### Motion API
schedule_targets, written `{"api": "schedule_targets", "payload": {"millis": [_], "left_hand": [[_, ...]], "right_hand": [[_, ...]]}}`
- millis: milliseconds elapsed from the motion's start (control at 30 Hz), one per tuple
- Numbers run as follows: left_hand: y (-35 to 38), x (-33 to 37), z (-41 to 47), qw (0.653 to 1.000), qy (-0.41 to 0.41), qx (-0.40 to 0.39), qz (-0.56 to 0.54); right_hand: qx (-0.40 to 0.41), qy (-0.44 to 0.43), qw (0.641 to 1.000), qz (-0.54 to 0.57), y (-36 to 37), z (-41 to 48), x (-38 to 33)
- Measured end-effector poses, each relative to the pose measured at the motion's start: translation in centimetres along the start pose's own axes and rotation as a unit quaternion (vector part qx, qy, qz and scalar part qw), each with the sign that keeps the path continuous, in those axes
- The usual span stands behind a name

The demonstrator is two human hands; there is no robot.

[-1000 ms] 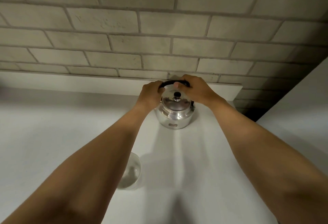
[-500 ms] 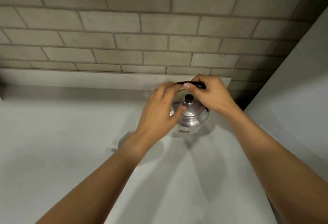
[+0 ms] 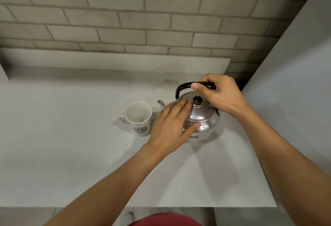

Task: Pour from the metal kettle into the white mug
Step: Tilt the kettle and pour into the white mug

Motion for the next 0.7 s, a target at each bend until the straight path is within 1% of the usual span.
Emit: {"api": "schedule_targets", "payload": {"millis": [233, 433, 700], "left_hand": [[0.3, -0.2, -1.7, 0.999, -0.014, -0.009, -0.047], [-1.2, -0.2, -2.2, 0.998, -0.028, 0.014, -0.061], [-2.5, 0.6, -1.9, 0.986, -0.057, 0.044, -0.153]], "right_hand": [[-0.011, -0.006, 1.000, -0.011, 0.7, -1.5, -1.6], [-0.025, -0.022, 0.999, -0.019, 0.5, -0.9, -4.4], [-0.080, -0.082, 0.987, -0.109, -0.2, 1.3, -8.3]]}}
Point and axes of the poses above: each hand's wrist, its own z-axis towards the middle knuckle, its own y-axis out of the palm, x = y × z, the point moved 3 cm from there along z, towards the middle knuckle, and after that the axes turned 1 degree about -x, right-handed, at the moved point
